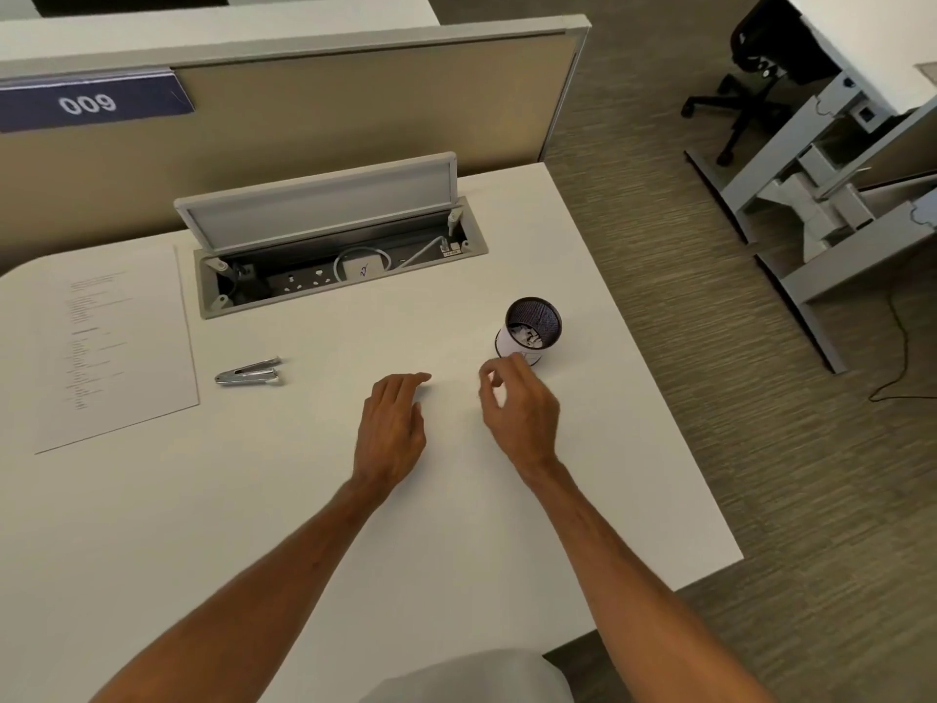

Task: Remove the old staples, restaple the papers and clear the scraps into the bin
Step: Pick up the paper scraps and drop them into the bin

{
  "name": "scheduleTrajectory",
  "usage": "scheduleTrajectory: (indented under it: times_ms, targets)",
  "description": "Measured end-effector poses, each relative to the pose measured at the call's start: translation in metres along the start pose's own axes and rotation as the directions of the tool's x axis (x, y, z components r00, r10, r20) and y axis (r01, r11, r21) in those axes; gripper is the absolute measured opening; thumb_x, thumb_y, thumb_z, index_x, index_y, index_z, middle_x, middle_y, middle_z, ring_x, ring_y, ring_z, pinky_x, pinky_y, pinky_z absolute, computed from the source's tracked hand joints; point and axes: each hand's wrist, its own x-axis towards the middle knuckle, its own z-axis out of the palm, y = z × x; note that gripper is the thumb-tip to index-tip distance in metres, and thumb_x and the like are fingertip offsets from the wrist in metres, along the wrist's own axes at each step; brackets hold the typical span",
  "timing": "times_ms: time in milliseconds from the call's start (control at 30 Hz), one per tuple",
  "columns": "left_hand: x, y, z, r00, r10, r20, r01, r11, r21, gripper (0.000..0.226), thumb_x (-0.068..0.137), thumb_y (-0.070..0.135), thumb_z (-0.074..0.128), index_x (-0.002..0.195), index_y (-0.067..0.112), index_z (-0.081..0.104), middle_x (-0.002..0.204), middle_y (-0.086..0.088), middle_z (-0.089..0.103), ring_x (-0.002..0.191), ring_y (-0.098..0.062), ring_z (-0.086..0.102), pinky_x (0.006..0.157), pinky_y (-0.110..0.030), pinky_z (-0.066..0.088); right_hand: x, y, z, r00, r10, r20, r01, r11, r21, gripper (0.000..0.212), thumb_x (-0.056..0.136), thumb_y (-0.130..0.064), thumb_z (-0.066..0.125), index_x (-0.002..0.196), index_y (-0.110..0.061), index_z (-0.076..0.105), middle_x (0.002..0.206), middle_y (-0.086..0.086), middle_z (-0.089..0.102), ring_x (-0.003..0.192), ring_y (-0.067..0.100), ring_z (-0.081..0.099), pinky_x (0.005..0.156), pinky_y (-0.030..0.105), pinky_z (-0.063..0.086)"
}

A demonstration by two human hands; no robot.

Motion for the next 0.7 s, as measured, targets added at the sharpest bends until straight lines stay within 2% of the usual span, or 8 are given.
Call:
scheduleTrajectory:
  times_ms: [67,133,233,367,567,700]
  targets:
    - [-0.001,0.003,-0.001,0.999,-0.031,-0.013,0.031,0.999,-0.014,0.052,0.102,0.0,0.058,0.149,0.021,0.06,0.145,-0.002,0.064,0.139,-0.027,0.052,0.108,-0.043,0.048,0.018,0.001,-0.018,0.987,0.044,-0.155,-0.039,0.999,0.033,0.008,0.096,-0.012,0.069,0.096,-0.02,0.071,0.09,-0.007,0.061,0.073,0.014,0.057,0.062,0.027,0.043]
    - [-0.002,0.007,-0.001,0.999,-0.048,-0.016,0.047,0.999,-0.02,0.052,0.102,0.0,0.057,0.149,0.022,0.059,0.146,-0.001,0.063,0.139,-0.026,0.051,0.108,-0.042,0.047,0.039,0.008,-0.029,0.966,0.156,-0.204,-0.152,0.988,0.034,0.01,0.095,-0.013,0.07,0.095,-0.023,0.07,0.092,-0.008,0.061,0.074,0.014,0.058,0.062,0.028,0.044]
    - [-0.006,0.013,-0.002,0.999,-0.052,-0.016,0.052,0.998,-0.026,0.056,0.101,-0.001,0.056,0.152,0.023,0.057,0.147,-0.001,0.062,0.14,-0.027,0.051,0.11,-0.042,0.046,0.066,0.024,-0.033,0.936,0.305,-0.174,-0.305,0.952,0.024,0.012,0.094,-0.017,0.069,0.09,-0.028,0.069,0.088,-0.008,0.059,0.07,0.016,0.058,0.057,0.032,0.046]
    - [-0.01,0.017,-0.006,0.998,-0.057,-0.039,0.055,0.998,-0.038,0.06,0.104,0.001,0.057,0.16,0.021,0.05,0.155,-0.004,0.058,0.143,-0.024,0.048,0.117,-0.041,0.043,0.082,0.034,-0.03,0.919,0.384,-0.086,-0.384,0.923,0.015,0.012,0.094,-0.016,0.067,0.089,-0.024,0.075,0.088,-0.005,0.064,0.072,0.023,0.062,0.059,0.027,0.034]
    - [-0.013,0.011,-0.012,0.999,-0.016,-0.033,0.017,0.999,0.033,0.05,0.108,0.006,0.055,0.157,0.018,0.054,0.155,-0.007,0.059,0.144,-0.029,0.052,0.117,-0.045,0.045,0.082,0.04,-0.03,0.911,0.411,-0.033,-0.411,0.912,0.003,0.011,0.092,-0.015,0.068,0.089,-0.023,0.075,0.091,-0.004,0.066,0.076,0.023,0.062,0.06,0.028,0.034]
    - [-0.019,0.008,-0.01,1.0,-0.015,-0.025,0.017,0.997,0.077,0.048,0.111,0.008,0.054,0.159,0.013,0.054,0.159,-0.011,0.058,0.151,-0.032,0.05,0.123,-0.048,0.042,0.071,0.037,-0.037,0.918,0.388,-0.077,-0.387,0.922,0.024,0.01,0.091,-0.017,0.07,0.086,-0.026,0.068,0.087,-0.007,0.062,0.073,0.019,0.06,0.057,0.032,0.044]
